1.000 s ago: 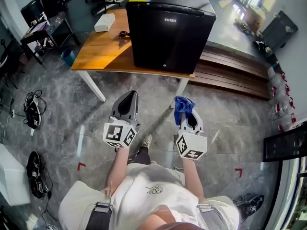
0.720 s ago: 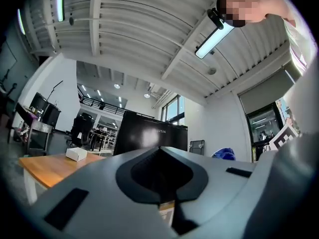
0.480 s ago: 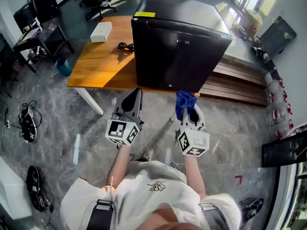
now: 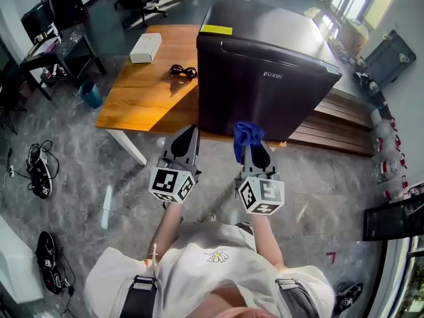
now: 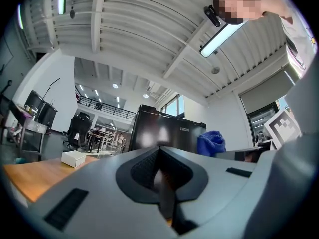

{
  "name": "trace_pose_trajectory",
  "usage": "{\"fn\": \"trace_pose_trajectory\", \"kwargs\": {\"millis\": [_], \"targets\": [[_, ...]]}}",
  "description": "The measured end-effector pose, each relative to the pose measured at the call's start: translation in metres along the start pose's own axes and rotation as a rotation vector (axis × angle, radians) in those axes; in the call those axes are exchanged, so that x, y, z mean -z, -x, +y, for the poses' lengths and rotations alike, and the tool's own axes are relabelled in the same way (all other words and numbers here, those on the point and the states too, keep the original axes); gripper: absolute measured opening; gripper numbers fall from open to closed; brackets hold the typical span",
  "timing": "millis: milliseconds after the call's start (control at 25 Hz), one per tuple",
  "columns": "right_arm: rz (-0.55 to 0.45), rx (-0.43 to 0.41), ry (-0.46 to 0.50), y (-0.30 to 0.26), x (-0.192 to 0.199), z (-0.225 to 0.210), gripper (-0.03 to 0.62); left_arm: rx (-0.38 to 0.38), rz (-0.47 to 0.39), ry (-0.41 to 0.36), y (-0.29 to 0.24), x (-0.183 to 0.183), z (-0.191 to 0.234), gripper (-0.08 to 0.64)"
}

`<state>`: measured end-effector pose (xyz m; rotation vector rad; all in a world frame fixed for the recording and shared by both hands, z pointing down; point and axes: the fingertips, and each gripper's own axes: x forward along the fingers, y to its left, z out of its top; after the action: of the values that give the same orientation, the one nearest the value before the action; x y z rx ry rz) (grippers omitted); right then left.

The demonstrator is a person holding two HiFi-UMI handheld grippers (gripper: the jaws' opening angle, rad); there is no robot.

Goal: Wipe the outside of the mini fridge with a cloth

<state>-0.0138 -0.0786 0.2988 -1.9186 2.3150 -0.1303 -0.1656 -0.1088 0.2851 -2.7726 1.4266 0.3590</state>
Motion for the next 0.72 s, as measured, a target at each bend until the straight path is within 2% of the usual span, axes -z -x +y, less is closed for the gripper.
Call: {"fn": "trace_pose_trajectory", "kwargs": {"millis": [120, 320, 720], "targets": [[0.004, -0.032, -0.013, -0.017, -0.002, 0.003, 0.062, -0.017, -0.001, -0.012, -0.007, -0.004, 0.007, 0.005], [-0.047, -0.118, -0.020, -0.049, -0.027, 0.017, 0.062, -0.073, -0.023, -0.017, -0.015, -0.007, 0.017, 0.005], [-0.167, -0.206, -0.024, -0.120, -0.083, 0.065, 0.061, -0.102, -0.008, -0.046, -0.022, -0.007, 0.032, 0.005]]}}
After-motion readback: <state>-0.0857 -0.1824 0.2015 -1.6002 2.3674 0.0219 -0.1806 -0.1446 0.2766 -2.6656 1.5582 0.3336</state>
